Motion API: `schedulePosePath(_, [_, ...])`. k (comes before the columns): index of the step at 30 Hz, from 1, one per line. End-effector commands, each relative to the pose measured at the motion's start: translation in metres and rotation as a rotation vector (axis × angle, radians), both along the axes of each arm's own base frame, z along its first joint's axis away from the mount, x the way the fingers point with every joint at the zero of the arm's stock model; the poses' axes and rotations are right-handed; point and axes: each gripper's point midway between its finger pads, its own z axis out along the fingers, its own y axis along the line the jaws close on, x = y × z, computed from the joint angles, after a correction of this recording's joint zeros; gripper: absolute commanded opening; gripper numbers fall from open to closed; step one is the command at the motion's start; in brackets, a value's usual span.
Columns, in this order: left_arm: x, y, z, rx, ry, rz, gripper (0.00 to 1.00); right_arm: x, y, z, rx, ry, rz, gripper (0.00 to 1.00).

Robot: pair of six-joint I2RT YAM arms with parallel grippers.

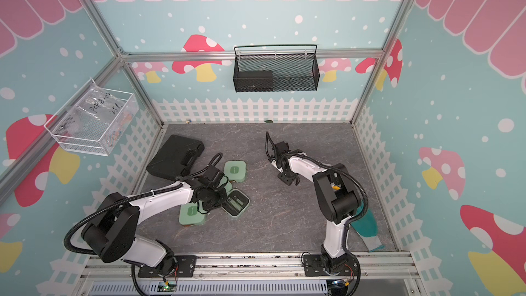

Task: Organize nail clipper sets
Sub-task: Pick up the nail clipper from the center of the board.

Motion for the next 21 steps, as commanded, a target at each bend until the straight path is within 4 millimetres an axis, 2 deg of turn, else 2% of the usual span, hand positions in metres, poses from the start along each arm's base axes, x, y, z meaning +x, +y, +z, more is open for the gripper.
schedulePosePath(1, [0.010,-0.003,0.002,-0.006,-0.017,0.012,0.00,0.003,0.001,-0.015,0.000,0.038,0.035,0.56])
schedulePosePath(17, [0.009,0.000,0.004,0.015,-0.008,0.019,0.00,0.014,0.007,-0.033,0.180,0.167,0.065,0.49])
schedulePosePath(21, [0.009,0.001,0.004,0.019,-0.006,0.025,0.00,0.012,0.014,-0.042,0.218,0.202,0.076,0.46])
